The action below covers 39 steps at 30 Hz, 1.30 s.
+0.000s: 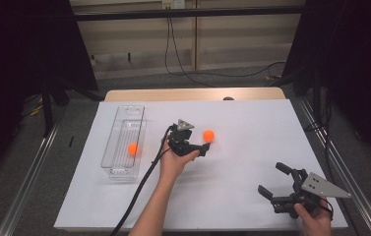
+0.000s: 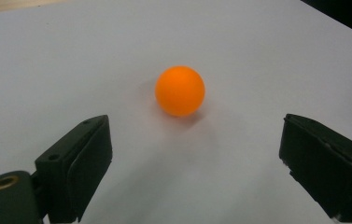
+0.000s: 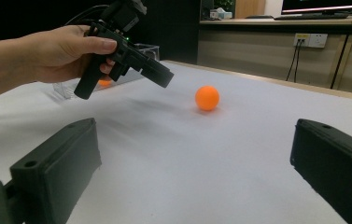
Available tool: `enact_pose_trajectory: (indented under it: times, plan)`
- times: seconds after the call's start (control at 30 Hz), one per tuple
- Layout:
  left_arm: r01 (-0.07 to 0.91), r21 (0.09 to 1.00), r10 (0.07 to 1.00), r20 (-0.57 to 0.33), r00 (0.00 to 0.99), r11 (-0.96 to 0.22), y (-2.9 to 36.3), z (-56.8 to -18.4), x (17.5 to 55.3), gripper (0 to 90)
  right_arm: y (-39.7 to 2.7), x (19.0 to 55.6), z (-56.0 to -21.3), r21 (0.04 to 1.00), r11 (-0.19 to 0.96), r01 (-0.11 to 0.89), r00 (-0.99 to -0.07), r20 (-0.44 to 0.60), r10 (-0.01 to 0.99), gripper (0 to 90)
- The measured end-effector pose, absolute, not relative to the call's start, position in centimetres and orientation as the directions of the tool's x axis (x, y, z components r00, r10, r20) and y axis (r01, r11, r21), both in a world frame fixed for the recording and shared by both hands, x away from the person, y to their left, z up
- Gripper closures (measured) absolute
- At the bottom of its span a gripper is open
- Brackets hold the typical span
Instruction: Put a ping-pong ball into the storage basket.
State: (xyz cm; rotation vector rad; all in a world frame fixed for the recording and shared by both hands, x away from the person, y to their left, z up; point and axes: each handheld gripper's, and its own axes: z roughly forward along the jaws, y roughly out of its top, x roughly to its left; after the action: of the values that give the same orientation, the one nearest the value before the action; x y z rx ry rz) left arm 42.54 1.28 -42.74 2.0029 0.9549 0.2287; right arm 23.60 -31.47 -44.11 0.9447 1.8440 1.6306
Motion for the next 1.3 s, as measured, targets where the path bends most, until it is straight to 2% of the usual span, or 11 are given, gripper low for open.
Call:
enact_pose_trajectory:
  times: [1.3]
  plan:
    - [0.55,0.77,0.703,-0.193,0.685,-0.324,-0.2,-43.6,43.6,10.1,-31.6,23.6,-44.1,0.984,0.042,0.171,-0.634,0.078,0.769,1.2]
